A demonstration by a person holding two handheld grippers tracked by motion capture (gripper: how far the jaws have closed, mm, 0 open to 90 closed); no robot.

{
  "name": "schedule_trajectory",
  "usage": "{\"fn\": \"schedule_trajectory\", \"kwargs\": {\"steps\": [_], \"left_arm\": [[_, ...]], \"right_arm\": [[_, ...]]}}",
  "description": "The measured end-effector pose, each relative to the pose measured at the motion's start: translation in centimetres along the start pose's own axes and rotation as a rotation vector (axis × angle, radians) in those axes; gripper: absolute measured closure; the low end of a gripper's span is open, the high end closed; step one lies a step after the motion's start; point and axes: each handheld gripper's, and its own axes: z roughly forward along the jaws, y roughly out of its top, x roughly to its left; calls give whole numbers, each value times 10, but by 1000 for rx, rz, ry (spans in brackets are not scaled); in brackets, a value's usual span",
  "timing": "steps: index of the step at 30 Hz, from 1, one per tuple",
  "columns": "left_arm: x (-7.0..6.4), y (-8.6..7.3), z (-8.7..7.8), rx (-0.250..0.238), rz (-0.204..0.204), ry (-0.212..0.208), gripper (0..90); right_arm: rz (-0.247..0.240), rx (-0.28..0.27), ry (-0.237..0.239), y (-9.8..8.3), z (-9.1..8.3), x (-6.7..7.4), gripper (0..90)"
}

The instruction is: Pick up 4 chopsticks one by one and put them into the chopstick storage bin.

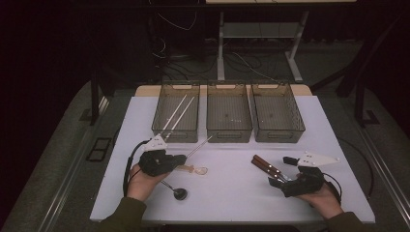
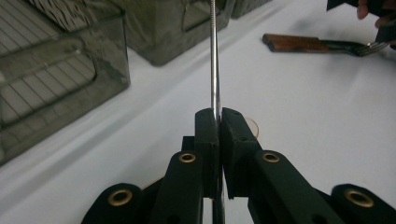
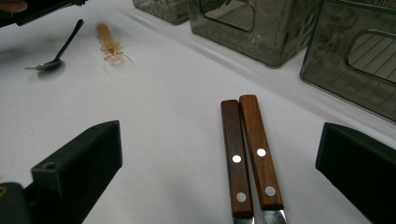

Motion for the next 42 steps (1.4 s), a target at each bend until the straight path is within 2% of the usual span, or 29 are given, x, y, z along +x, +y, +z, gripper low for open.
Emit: {"fn": "schedule_trajectory", "kwargs": {"steps": [18, 29, 42], "left_arm": [[22, 23, 0, -87, -6, 26, 853], [40, 36, 2, -124, -33, 42, 854], [67, 70, 1, -173, -58, 81, 853]], "right_arm": [[15, -2, -8, -1, 0, -1, 7], [24, -11, -8, 0, -1, -1, 7], [17, -15, -10, -1, -2, -1, 7]]}}
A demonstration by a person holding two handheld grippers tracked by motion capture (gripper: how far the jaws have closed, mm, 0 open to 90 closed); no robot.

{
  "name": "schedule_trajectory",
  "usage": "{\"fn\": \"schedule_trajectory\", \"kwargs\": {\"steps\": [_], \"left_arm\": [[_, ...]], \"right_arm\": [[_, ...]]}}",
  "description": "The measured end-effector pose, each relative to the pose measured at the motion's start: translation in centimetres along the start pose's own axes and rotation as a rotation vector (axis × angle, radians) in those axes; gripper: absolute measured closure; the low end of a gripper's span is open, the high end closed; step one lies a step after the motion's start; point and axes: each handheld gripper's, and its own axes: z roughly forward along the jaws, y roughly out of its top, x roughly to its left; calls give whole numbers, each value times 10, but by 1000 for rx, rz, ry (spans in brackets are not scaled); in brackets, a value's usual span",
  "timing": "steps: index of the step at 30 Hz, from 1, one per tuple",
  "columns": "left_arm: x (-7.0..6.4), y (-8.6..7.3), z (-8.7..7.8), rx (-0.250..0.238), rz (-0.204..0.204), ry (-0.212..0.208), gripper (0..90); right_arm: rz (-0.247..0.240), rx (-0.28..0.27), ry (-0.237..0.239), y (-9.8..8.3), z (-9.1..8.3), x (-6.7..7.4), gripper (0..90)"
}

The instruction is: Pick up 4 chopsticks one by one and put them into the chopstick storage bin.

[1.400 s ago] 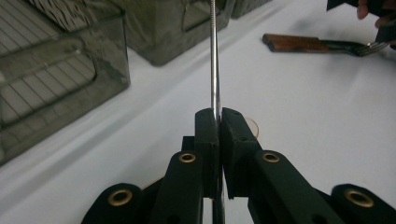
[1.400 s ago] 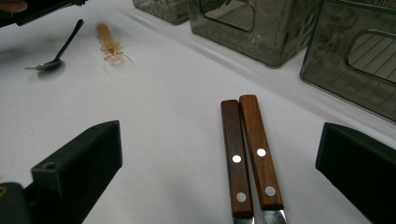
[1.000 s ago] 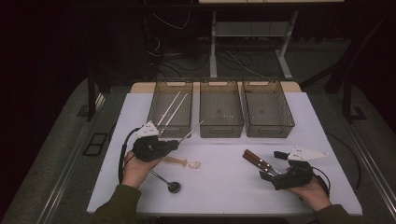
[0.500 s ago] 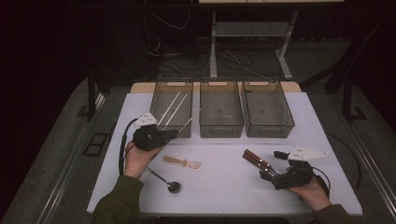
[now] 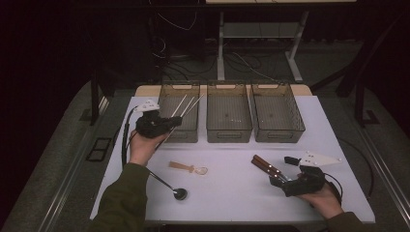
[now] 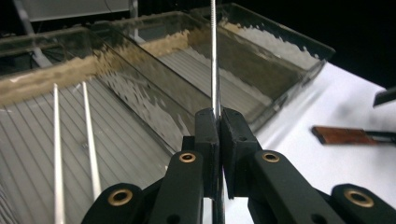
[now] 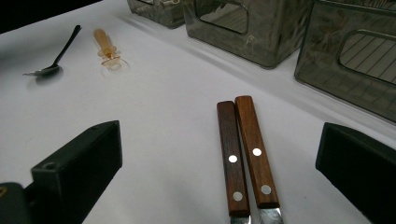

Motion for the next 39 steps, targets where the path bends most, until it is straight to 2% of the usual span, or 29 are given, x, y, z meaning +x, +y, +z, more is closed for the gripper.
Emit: {"fn": "schedule_trajectory", "kwargs": {"steps": [4, 6, 11, 18, 23, 26, 30, 33, 36, 39], "left_arm": [[8, 9, 4, -5, -7, 18, 854], [14, 13, 7, 4, -15, 40, 854], [27, 19, 14, -10, -73, 74, 854], [45, 31, 24, -2, -96, 117, 853], [57, 34, 34, 13, -111, 147, 853], [62, 33, 38, 5, -138, 159, 853], [67, 30, 48, 16, -145, 185, 853], [69, 29, 53, 8, -146, 199, 853], [69, 28, 58, 9, -145, 198, 853], [68, 24, 65, 41, -128, 212, 850]], "right_arm": [[-1, -2, -3, 0, 0, 0, 7], [-1, -2, -3, 0, 0, 0, 7], [0, -2, -1, 0, -1, 1, 8], [0, -10, -4, 0, -2, 1, 7], [-4, -12, 3, 0, -2, 1, 7], [3, -9, 7, 0, -3, 2, 7], [3, -11, 9, 0, -3, 2, 8], [3, -11, 11, 0, -3, 2, 8], [4, -11, 11, 0, -3, 2, 8], [4, -12, 11, 0, -3, 2, 8]]}}
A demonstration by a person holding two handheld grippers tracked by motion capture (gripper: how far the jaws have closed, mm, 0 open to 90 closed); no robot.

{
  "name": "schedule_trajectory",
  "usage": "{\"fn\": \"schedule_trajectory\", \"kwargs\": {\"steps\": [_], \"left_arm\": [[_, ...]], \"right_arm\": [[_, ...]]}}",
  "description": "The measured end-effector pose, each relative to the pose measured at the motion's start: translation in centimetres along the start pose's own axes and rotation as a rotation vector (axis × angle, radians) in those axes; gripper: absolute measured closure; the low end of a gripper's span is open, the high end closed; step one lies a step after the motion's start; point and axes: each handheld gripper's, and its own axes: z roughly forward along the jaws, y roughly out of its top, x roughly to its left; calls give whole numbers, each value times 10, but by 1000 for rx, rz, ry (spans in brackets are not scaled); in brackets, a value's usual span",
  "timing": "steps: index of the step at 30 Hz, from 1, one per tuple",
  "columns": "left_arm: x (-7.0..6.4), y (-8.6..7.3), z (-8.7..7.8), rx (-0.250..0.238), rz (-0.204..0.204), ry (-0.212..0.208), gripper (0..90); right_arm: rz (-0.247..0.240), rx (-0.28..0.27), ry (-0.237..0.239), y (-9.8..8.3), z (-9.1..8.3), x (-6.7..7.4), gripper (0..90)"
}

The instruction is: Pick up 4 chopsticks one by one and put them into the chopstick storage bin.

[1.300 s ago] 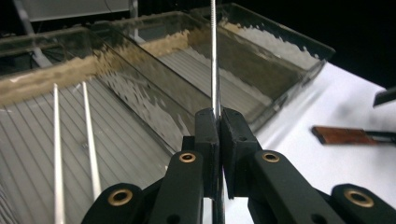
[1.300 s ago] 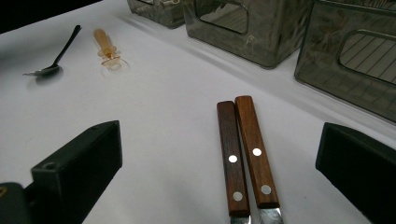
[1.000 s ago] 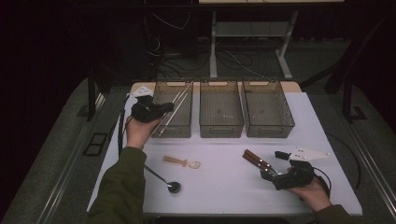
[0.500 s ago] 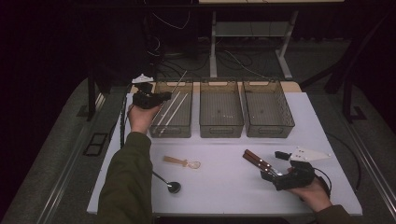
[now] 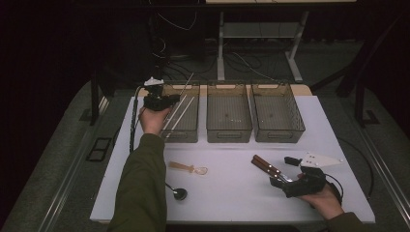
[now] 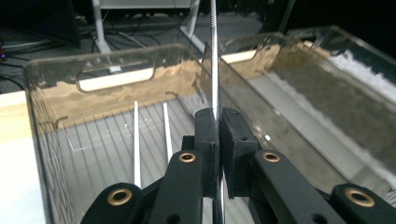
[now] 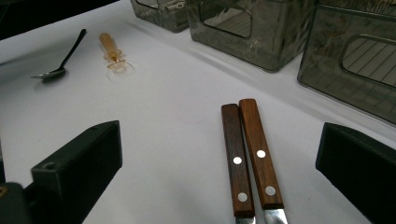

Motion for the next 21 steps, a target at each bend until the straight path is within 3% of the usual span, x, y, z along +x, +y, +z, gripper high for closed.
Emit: {"fn": "schedule_trajectory", "kwargs": {"steps": [3, 8, 11, 16, 21], "left_arm": [[-2, -1, 3, 32, 7, 9, 849], [-1, -3, 4, 36, -6, 10, 840], [0, -3, 5, 38, -19, 17, 732], [-1, -4, 4, 41, 1, 14, 609], [-5, -5, 0, 44, 20, -30, 527]], "right_arm": [[-1, 1, 1, 0, 0, 0, 7], [-4, 0, 2, 0, 0, 1, 7], [-5, 0, 3, 0, 0, 1, 7], [-8, 2, 4, 0, 1, 1, 8], [-12, 4, 4, 0, 1, 1, 8]]}}
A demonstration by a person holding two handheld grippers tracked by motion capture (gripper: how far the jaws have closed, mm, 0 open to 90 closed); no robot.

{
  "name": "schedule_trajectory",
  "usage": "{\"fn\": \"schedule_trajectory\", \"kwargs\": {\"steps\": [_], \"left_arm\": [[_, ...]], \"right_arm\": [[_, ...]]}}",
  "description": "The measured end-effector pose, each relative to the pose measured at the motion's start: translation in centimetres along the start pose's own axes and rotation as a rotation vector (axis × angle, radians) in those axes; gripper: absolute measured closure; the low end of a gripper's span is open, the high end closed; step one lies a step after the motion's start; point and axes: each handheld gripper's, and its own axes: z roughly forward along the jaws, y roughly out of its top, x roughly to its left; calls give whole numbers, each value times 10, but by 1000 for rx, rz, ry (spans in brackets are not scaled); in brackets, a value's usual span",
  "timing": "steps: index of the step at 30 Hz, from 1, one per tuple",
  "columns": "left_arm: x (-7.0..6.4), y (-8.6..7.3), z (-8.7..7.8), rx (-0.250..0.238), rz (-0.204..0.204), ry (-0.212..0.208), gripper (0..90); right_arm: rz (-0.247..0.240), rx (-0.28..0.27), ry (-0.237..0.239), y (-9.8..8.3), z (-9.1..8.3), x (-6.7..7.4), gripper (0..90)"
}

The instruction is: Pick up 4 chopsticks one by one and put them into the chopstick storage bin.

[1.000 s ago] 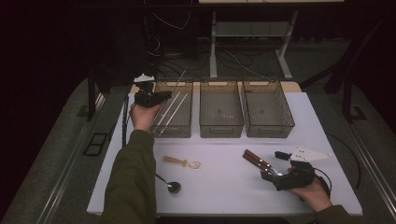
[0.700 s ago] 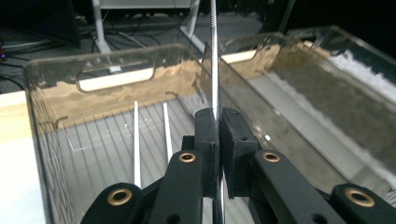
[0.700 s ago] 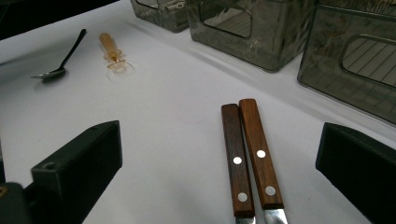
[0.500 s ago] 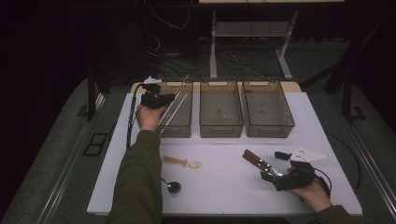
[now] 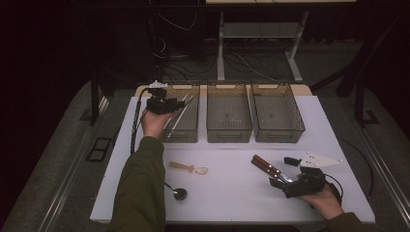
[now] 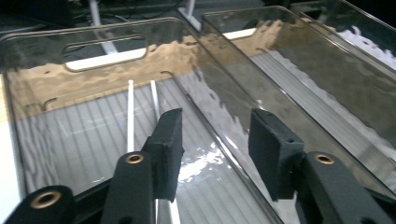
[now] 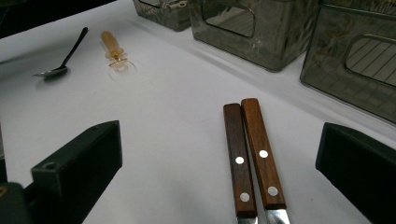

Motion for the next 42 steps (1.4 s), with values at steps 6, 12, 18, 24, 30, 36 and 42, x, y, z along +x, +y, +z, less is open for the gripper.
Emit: {"fn": "schedule_trajectory", "kwargs": {"steps": [6, 12, 18, 24, 30, 36, 42], "left_arm": [[-8, 1, -12, -6, 28, -41, 451], [-19, -3, -25, -37, 51, -78, 385], [-32, -9, -36, -29, 93, -104, 325], [-46, -22, -45, -4, 135, -135, 271], [-57, -40, -51, -6, 155, -150, 225], [-69, -54, -60, -12, 167, -162, 201], [-78, -67, -70, -6, 179, -159, 201]], "right_arm": [[1, 5, -1, 0, 0, 0, 7], [-1, 3, -4, 0, 0, 1, 8], [-2, 4, -5, 0, 0, 1, 7], [5, 4, -2, 0, -1, 0, 8], [4, 0, -3, 0, -2, 0, 7], [10, -5, -10, 0, -3, 0, 8], [6, -5, -13, -1, -3, 0, 8]]}}
